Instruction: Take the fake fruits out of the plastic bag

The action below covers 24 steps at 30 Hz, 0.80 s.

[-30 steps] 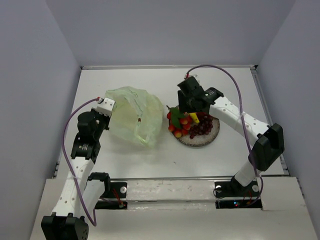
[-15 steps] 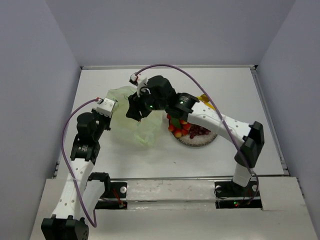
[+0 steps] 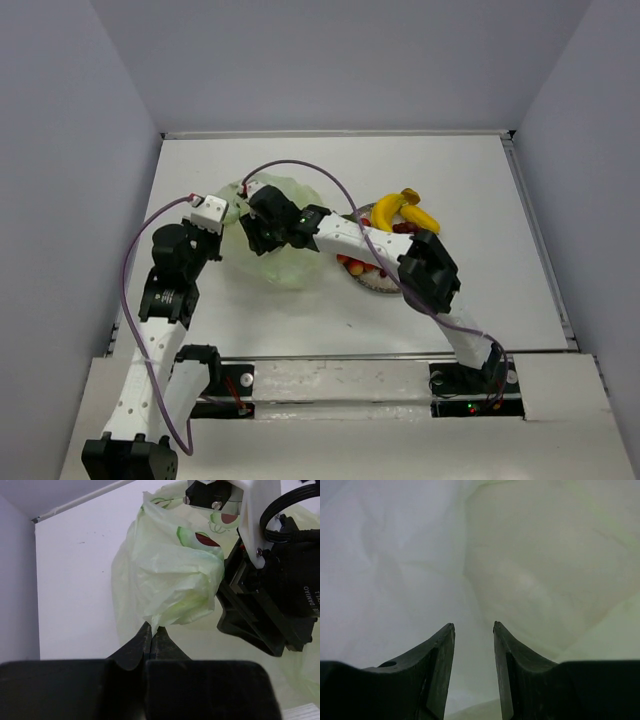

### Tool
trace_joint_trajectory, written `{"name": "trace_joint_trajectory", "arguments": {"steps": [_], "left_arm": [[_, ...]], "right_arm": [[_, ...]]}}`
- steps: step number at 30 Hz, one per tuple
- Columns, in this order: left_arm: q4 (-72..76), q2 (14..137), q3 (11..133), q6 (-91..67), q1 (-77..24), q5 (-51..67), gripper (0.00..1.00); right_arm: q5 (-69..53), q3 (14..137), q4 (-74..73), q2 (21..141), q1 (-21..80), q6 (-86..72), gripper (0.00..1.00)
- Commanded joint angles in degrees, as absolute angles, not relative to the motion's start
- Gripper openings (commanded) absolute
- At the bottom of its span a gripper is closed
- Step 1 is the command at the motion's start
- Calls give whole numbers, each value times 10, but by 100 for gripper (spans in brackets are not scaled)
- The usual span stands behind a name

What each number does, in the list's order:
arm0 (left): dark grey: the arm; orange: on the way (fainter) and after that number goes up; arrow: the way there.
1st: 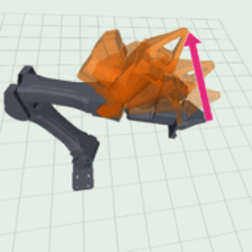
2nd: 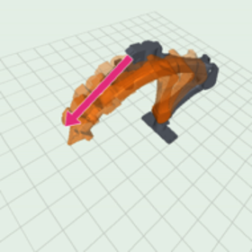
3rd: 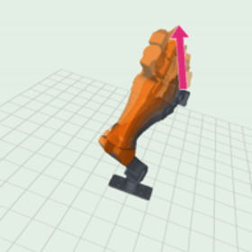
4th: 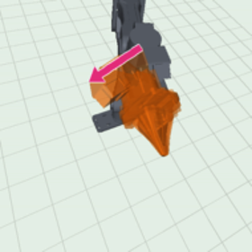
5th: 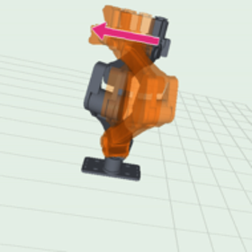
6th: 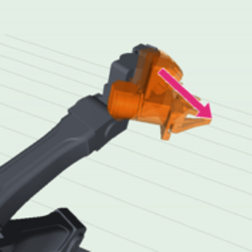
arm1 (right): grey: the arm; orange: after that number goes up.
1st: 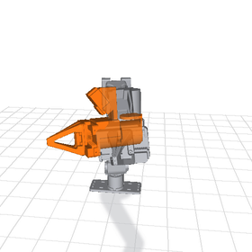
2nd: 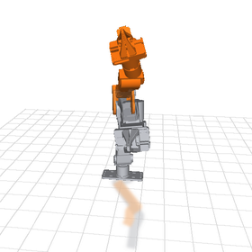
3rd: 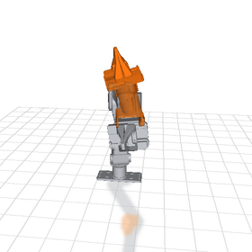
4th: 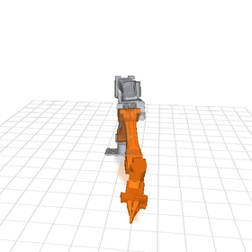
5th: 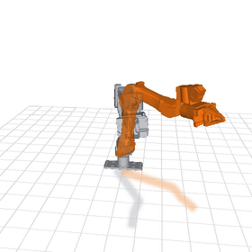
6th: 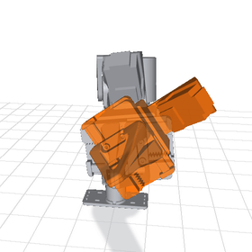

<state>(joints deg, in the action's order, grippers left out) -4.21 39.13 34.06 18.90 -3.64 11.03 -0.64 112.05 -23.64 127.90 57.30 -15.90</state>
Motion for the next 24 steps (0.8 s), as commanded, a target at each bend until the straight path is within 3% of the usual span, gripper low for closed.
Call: {"name": "trace_joint_trajectory", "arguments": {"steps": [1,11,20,24], "left_arm": [[-52,380,378,185,-33,119,0],[-132,317,381,262,-33,129,0],[-188,253,365,341,-33,84,0],[-199,250,380,363,-33,141,0]], "right_arm": [[223,1118,-254,1264,575,-152,43],[403,1099,-301,1256,535,-127,46],[406,1145,-309,1295,510,-103,49],[341,1183,-308,1317,510,-100,49]]}}
